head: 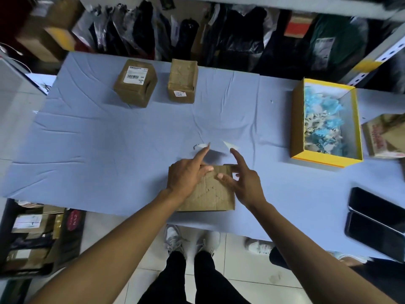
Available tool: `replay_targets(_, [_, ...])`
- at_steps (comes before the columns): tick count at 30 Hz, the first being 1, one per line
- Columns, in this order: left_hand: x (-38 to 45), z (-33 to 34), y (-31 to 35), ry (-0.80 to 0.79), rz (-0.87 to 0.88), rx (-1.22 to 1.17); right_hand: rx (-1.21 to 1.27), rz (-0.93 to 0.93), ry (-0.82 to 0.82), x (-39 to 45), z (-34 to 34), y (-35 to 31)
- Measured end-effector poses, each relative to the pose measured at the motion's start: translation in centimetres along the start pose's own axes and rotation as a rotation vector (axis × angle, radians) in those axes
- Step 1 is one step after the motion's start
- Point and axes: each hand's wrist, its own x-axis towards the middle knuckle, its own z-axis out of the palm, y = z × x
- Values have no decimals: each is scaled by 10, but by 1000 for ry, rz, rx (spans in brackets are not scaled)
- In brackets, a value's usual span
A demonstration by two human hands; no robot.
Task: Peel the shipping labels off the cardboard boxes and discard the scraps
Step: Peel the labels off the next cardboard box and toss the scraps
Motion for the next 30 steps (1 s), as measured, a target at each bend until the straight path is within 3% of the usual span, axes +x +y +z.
replay_targets(4, [-8,-9,6,-81,-6,-21,-12,-7,-60,-6,-5,-4])
replay_targets(7, [-5,-23,9,-28,15,-119,-290,-35,-97,2,-13,-18])
replay_targets(11, [15,-56,15,24,20,-35,-555,-77,-98,21,-30,-61])
replay_targets(18, [42,-133,50,21,108,-37,-575,-287,-58,42,-62,-165])
replay_targets(23, [51,-176,61,109,39,-163,-334,-238,9,40,-80,-210])
replay_targets(30, [56,-211,68,113,39,-278,-412,-195,110,39,-87,-251])
